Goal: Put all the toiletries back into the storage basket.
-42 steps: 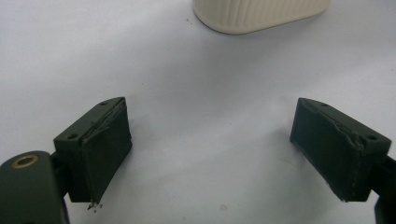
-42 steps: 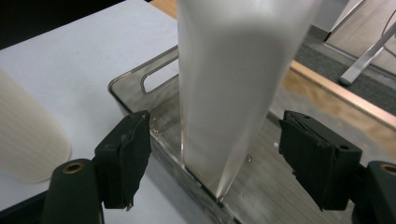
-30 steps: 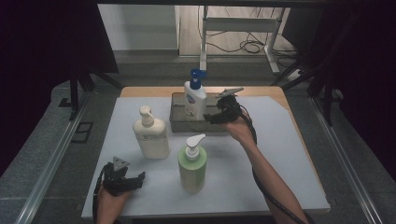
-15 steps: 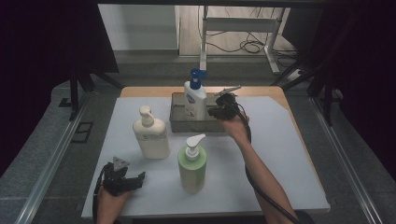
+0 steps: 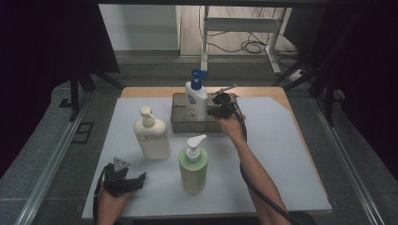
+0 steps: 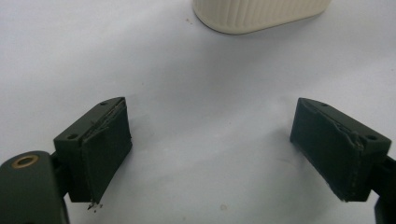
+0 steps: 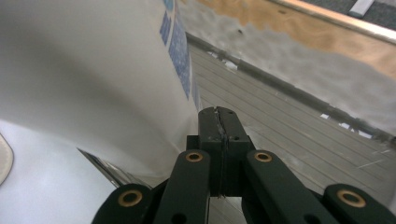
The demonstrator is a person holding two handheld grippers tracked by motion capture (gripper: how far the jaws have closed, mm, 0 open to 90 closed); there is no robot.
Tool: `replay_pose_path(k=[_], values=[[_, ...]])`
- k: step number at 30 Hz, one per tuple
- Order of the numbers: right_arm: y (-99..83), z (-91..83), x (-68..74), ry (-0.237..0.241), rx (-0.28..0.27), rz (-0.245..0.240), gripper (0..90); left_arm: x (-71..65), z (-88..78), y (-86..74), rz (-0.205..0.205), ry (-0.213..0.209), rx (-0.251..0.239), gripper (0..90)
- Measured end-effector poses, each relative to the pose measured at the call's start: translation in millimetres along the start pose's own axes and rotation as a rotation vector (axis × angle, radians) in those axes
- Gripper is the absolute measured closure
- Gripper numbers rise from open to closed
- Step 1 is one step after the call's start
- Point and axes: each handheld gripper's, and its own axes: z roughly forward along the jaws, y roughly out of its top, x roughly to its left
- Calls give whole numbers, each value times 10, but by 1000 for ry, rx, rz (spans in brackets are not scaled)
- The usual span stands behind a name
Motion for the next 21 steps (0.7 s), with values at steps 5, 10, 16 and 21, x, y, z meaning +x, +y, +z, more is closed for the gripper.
replay_pose_path(k=[5, 10, 16, 21], values=[[7, 64, 12, -1, 20, -10, 900, 0, 0, 0, 0, 0, 0, 119], [19, 90, 0, 6, 28, -6, 897, 0, 0, 0, 0, 0, 0, 119], [42, 138, 41, 8, 38, -9, 893, 0, 0, 0, 0, 0, 0, 119], [55, 194, 78, 3, 45, -2, 890, -1, 1, 0, -2, -1, -1, 119]])
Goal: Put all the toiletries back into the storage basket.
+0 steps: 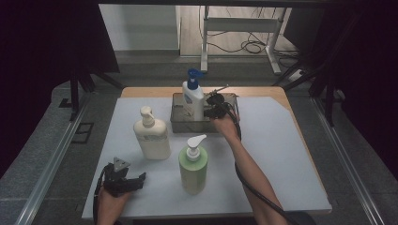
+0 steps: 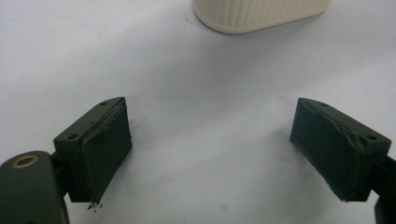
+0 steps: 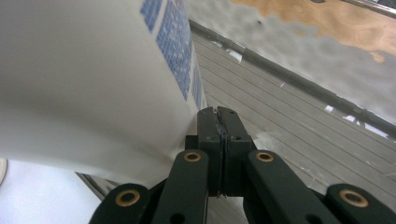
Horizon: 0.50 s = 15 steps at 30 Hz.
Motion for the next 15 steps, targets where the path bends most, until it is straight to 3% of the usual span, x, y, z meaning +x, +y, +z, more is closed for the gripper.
replay_pose_path(k=[15], values=[[38, 91, 74, 8, 12, -9, 874, 0, 0, 0, 0, 0, 0, 119]])
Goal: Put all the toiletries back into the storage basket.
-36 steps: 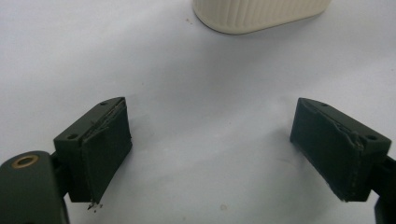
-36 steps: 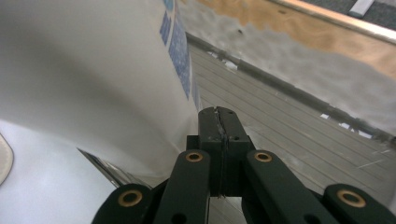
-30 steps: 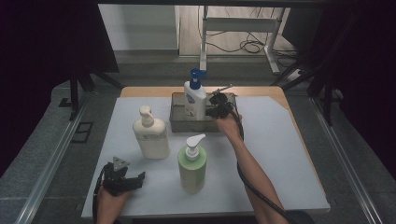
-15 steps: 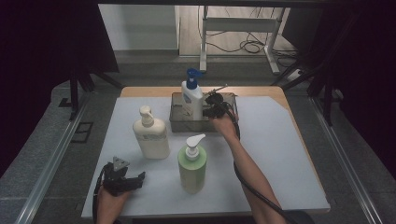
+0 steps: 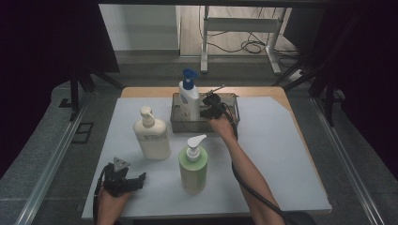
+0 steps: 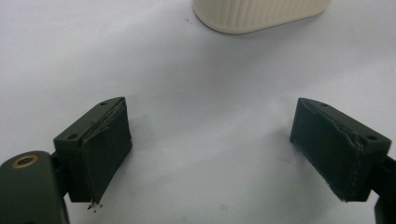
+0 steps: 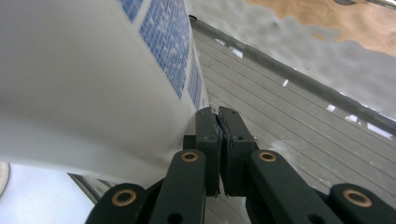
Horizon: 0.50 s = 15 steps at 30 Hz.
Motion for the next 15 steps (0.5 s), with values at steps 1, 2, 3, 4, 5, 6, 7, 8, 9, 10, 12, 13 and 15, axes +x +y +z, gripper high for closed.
replay_pose_path(k=[1, 2, 3, 4, 5, 6, 7, 8, 9, 10, 12, 13, 15], values=[[0, 4, 2, 0, 1, 0, 874, 0, 0, 0, 0, 0, 0, 119], [0, 9, 4, 1, 3, 0, 874, 0, 0, 0, 0, 0, 0, 119], [-1, 16, 8, 0, 4, -1, 874, 0, 0, 0, 0, 0, 0, 119], [0, 23, 17, -1, 2, 7, 874, 0, 0, 0, 0, 0, 0, 119], [-1, 30, 20, 4, 6, -1, 873, 0, 0, 0, 0, 0, 0, 119], [-2, 38, 26, 4, 9, -5, 870, 0, 0, 0, 0, 0, 0, 119], [0, 46, 37, 3, 7, 2, 868, 0, 0, 0, 0, 0, 0, 119], [-1, 54, 41, 7, 12, -10, 865, 0, 0, 0, 0, 0, 0, 119], [1, 61, 49, 6, 12, -9, 864, 0, 0, 0, 0, 0, 0, 119], [2, 67, 52, 8, 15, -18, 864, 0, 0, 0, 0, 0, 0, 119], [11, 76, 72, 7, 11, -6, 863, 0, 0, 0, 0, 0, 0, 119], [13, 78, 73, 9, 16, -19, 863, 0, 0, 0, 0, 0, 0, 119], [21, 86, 86, 10, 15, -21, 863, 0, 0, 0, 0, 0, 0, 119]])
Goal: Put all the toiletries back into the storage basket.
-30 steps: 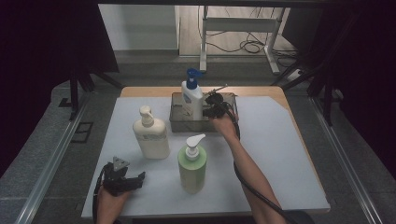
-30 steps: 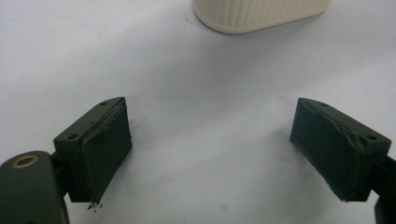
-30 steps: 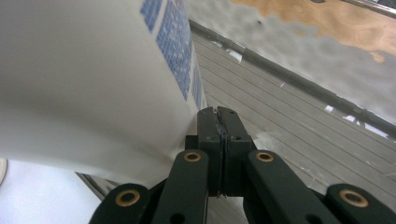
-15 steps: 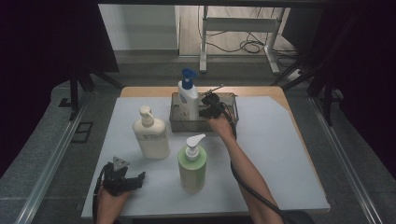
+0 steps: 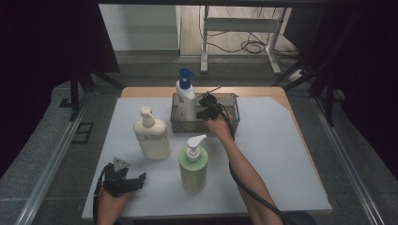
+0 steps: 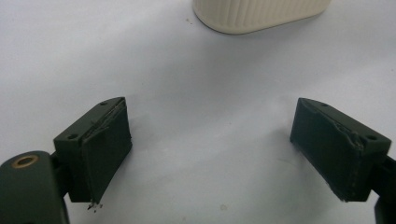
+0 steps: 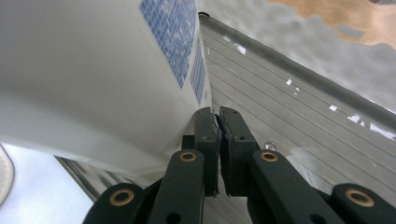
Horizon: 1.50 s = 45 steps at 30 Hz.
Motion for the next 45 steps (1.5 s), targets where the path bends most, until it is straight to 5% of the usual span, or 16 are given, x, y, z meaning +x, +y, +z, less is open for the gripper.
replay_pose_path(k=[29, 41, 45], values=[[64, 23, 158, 13, 11, -26, 848, 1, 0, 0, 1, 0, 1, 119], [58, -60, 186, 38, 10, -58, 859, 1, 0, 1, 2, 1, 2, 119], [77, -56, 246, 80, -2, -54, 852, 1, 0, 1, 2, 1, 1, 119]])
